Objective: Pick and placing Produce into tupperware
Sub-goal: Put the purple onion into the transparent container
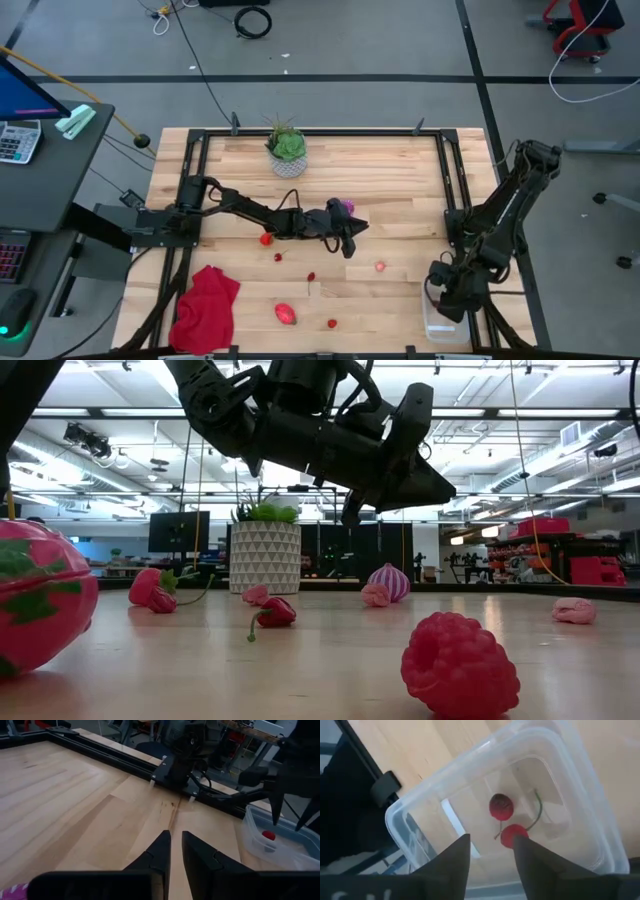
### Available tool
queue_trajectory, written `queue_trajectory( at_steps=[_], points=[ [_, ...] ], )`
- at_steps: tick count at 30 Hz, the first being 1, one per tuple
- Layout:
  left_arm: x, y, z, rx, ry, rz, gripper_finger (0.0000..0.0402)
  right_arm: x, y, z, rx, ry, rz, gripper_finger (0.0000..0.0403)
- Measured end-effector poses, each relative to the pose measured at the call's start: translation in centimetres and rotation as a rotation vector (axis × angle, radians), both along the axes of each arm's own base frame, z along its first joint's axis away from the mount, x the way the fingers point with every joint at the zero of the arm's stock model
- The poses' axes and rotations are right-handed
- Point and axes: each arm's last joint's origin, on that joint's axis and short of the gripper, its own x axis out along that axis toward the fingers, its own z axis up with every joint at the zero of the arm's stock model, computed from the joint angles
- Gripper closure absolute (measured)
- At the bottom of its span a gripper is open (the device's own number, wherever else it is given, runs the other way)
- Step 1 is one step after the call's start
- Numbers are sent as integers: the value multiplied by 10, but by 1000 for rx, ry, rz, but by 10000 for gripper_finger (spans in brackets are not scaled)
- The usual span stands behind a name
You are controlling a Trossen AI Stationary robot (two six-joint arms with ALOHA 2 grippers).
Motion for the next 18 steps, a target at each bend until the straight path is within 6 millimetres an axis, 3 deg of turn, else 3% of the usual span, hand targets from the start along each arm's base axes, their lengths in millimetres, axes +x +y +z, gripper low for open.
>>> queue_trajectory(
  at_steps=[5,10,13,18],
  points=[
    [0,1,0,0,-4,2,344,5,1,9,86,-61,-57,239],
    [1,1,7,25,-73,-2,344,22,-3,27,169,-294,-86,248],
    [1,1,12,93,-81,-13,349,32,-13,32,68,-463,-33,254],
    [-3,7,33,185,-103,47,353,55,-32,28,-261,-669,75,261]
  ],
)
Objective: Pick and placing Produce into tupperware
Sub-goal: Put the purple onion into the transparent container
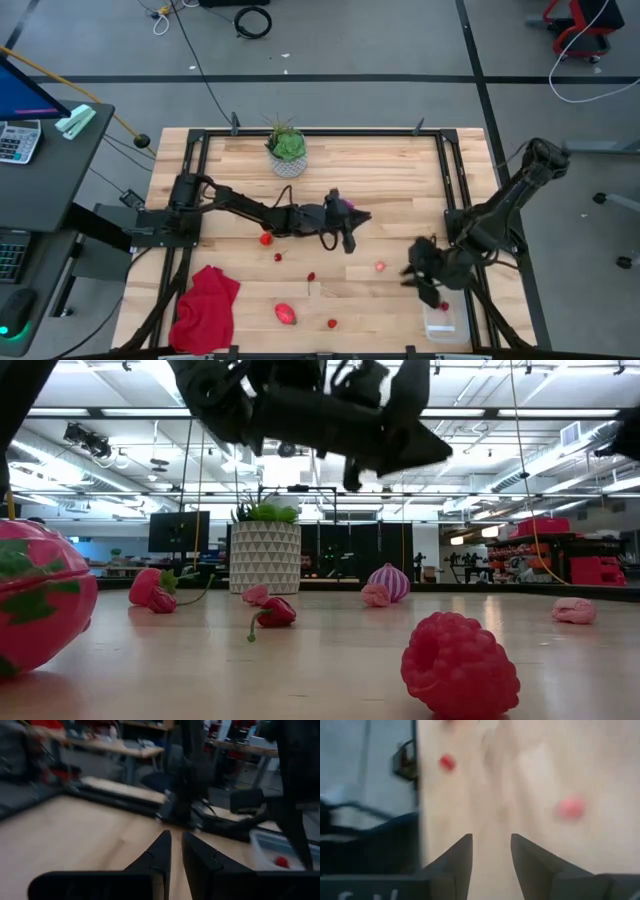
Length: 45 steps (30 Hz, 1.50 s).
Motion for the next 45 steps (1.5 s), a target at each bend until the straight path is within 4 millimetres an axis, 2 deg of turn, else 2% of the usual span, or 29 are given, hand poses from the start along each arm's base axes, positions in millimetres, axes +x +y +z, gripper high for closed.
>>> queue_trajectory(
  at_steps=[4,9,12,17,23,28,31,40,45],
  points=[
    [-8,8,31,126,-23,30,350,26,-17,-4,-287,-121,8,258],
    [-24,19,71,258,-10,50,335,63,-38,-4,-408,-230,3,239],
    [-38,22,92,259,22,72,320,77,-54,-13,-456,-192,-28,223],
    [-63,27,117,319,139,189,296,96,-87,-38,-454,-56,-193,194],
    [-94,29,148,324,171,243,283,115,-118,-63,-511,5,-246,173],
    [-110,27,156,320,211,227,286,128,-136,-78,-405,-4,-202,163],
    [-112,26,153,324,259,215,291,130,-145,-81,-441,4,-190,161],
    [-116,26,142,340,374,199,288,129,-162,-71,-592,-25,-112,160],
    [-116,26,143,339,369,200,293,133,-173,-73,-510,-62,-119,160]
  ],
)
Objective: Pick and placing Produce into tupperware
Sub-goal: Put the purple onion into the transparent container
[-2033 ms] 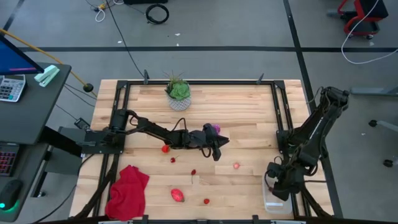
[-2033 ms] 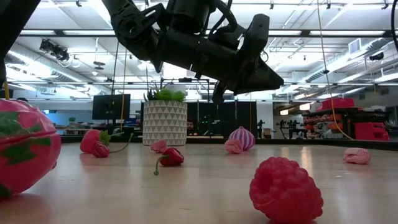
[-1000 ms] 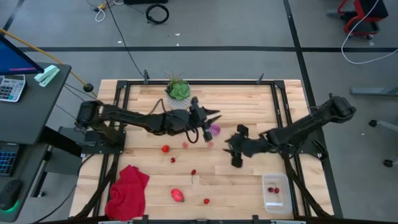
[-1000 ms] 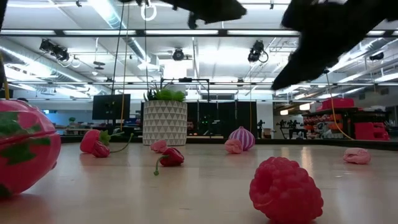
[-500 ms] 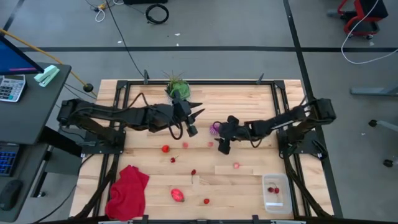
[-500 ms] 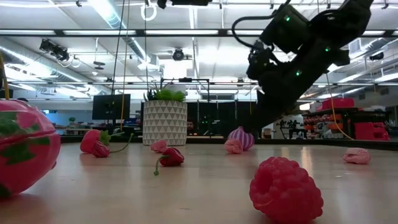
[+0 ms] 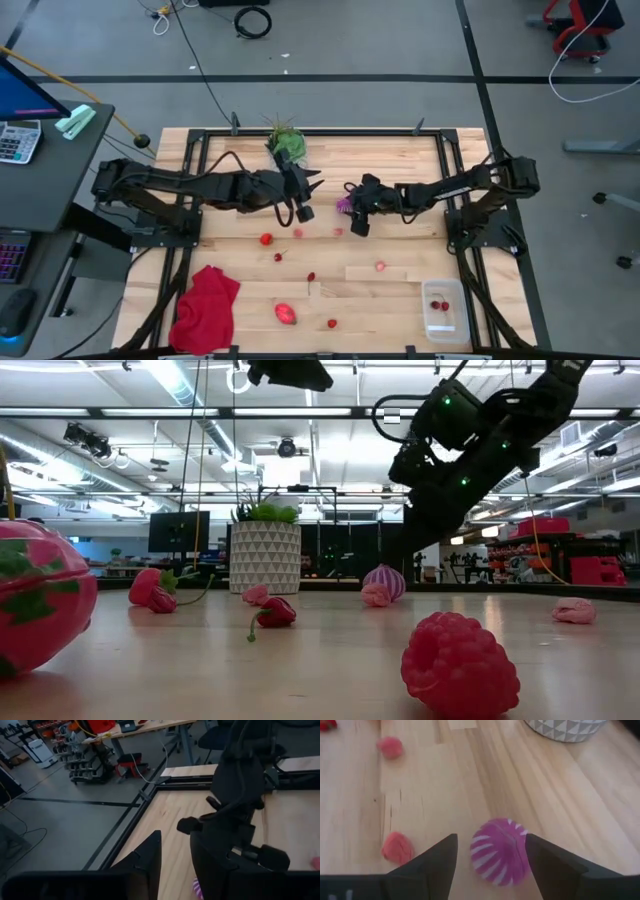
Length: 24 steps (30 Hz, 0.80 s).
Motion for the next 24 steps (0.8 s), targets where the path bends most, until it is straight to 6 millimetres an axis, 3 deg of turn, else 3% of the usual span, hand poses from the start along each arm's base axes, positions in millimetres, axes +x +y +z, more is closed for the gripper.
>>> queue_trajectory(
  at_steps=[6,16,24],
  points=[
    [0,0,0,-1,-5,0,294,7,-13,-11,13,-30,6,160],
    [0,0,-1,-8,1,3,294,10,-13,-32,44,39,-3,160],
    [-3,0,-7,-75,34,30,294,8,-9,-30,58,47,-5,160]
  ],
)
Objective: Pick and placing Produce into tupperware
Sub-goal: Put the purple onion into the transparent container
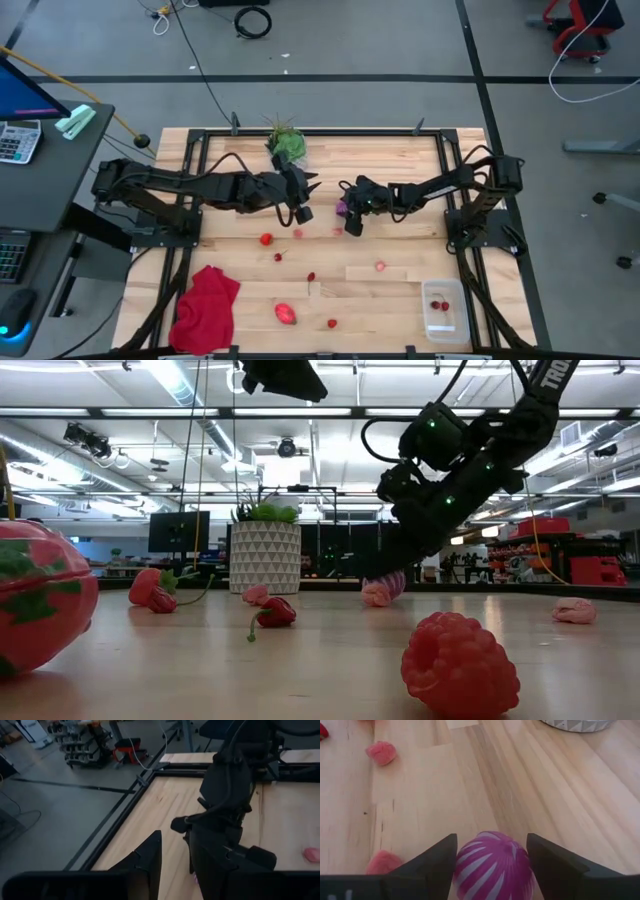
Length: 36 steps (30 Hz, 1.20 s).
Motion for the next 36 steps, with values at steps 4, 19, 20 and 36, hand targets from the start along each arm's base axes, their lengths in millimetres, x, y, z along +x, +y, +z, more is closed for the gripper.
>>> queue_trajectory(
  at_steps=[4,19,20,36],
  points=[
    [-1,0,-2,-18,11,8,294,-1,2,2,36,-7,35,151],
    [-1,0,-3,-38,7,17,294,-12,3,-6,103,130,46,90],
    [-1,0,-3,-38,9,17,294,-12,4,-6,104,132,42,92],
    [-1,-4,-3,-60,-4,16,294,-14,4,-1,186,117,-50,157]
  ],
)
